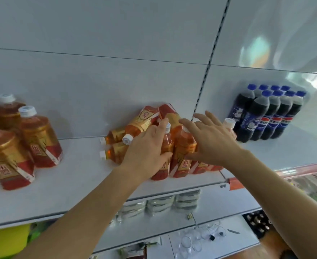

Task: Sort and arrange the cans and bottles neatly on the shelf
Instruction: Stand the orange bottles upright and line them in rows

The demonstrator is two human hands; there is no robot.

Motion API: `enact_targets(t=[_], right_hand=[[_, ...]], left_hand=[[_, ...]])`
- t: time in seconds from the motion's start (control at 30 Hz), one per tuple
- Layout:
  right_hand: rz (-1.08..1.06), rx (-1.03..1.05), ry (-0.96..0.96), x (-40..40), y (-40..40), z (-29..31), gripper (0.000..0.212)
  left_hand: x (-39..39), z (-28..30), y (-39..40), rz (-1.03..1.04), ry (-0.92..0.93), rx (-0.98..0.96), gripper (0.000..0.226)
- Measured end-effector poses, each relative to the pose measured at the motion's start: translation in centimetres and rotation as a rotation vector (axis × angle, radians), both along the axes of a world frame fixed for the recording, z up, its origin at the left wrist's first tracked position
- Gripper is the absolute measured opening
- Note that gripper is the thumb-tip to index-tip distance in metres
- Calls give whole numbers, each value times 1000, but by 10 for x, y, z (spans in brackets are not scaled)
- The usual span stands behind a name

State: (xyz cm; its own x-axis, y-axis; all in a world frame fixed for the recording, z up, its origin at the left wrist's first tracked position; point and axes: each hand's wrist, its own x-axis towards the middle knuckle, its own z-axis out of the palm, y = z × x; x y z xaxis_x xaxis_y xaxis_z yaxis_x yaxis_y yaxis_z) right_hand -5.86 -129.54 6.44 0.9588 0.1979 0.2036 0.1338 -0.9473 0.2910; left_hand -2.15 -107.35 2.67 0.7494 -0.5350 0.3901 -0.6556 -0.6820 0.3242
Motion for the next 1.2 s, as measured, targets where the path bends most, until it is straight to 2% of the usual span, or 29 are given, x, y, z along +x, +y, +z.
enact_targets(t=[0.13, 0.23, 0.4, 0.63, 0.7, 0.77, 0.87, 1.2], right_hand=[[89, 62, -35, -6, 4, 2, 106], [153, 132, -14, -13, 25, 5, 107], [228, 200, 8, -6, 89, -1, 109], [355, 275, -91, 28, 194, -21, 110], [345, 290, -83, 41, 219, -22, 107], [327, 297, -83, 54, 239, -23, 104], [293, 305, -70, 71, 260, -24, 103], [235, 309, -71, 96, 288, -29, 105]], left_hand=[[-11, -1, 8, 3, 55, -59, 95], [-24, 1, 36, 34, 50, -61, 94], [-42, 6, 107, 144, 46, 2, 94], [-47, 9, 200, 328, 28, 39, 94], [-40, 7, 223, 386, 1, 59, 94], [-33, 4, 243, 436, -102, 153, 92], [-25, 6, 261, 422, -185, 242, 86], [-10, 0, 278, 369, -247, 246, 89]])
